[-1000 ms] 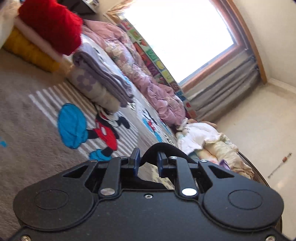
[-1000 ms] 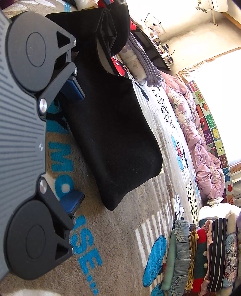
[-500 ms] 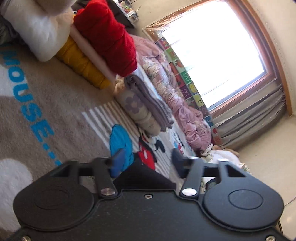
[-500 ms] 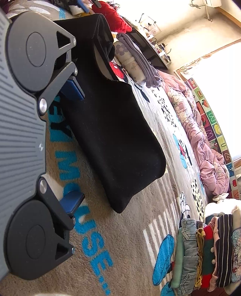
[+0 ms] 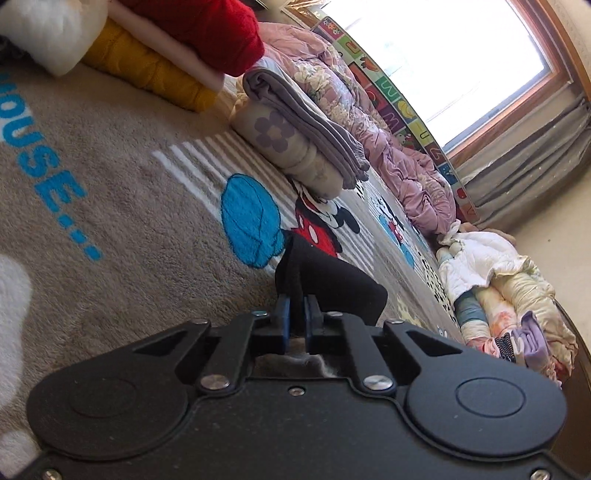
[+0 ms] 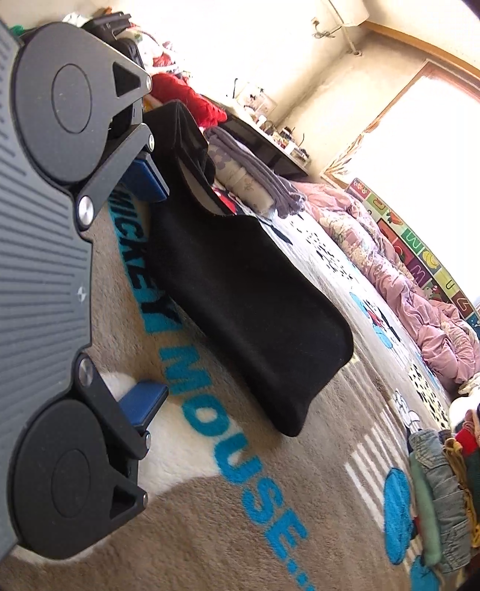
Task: Fold clothes
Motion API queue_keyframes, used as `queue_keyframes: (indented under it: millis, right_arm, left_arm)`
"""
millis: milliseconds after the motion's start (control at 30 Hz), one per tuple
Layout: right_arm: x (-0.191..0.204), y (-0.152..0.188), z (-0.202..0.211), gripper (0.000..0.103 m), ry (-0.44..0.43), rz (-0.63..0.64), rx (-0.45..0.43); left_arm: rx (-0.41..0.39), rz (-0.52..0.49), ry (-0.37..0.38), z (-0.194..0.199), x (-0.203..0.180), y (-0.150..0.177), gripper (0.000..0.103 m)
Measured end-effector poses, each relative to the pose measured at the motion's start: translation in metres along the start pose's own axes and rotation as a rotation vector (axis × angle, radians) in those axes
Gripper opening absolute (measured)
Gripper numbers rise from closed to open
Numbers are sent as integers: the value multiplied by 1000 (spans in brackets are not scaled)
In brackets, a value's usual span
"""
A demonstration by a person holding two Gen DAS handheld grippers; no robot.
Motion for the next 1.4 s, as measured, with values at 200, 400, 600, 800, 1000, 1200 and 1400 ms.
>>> queue_keyframes:
  millis: [200,400,600,800,1000,1200,1400]
  right_arm:
    - [15,16,10,96,-163,-100,83]
    - [41,26,28,92,-319,-213,98]
    - [53,29,41,83,-433,-344,112]
    - [47,35,39,82,-516,-527,169]
    - [43,45,37,82,-623,-729,240]
    - [27,45,29,86,-678,-928,262]
    - [4,39,16,78,-611,-955,209]
  left_arm:
    - [-14,27,129,16,-45,12,2]
    - [-1,-13,258,26,-105,31,2]
    - [81,-60,289,24,-131,71,2]
    - [137,-89,355,21,-158,99,2]
    - [206,-125,418,15,-179,129,2]
    - [312,-224,459,10,-197,165,2]
    - [386,-268,459,3,-197,191,2]
Point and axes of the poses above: each gripper's, at about its wrist camera, not at the fingertips, and z roughly against the way its jaws point, x to its left, y to its underside, the point moved 10 cm from there along -z, roughly the way its jaws point, and after that the axes turned 14 degrees about y, right-handed, at the moved point
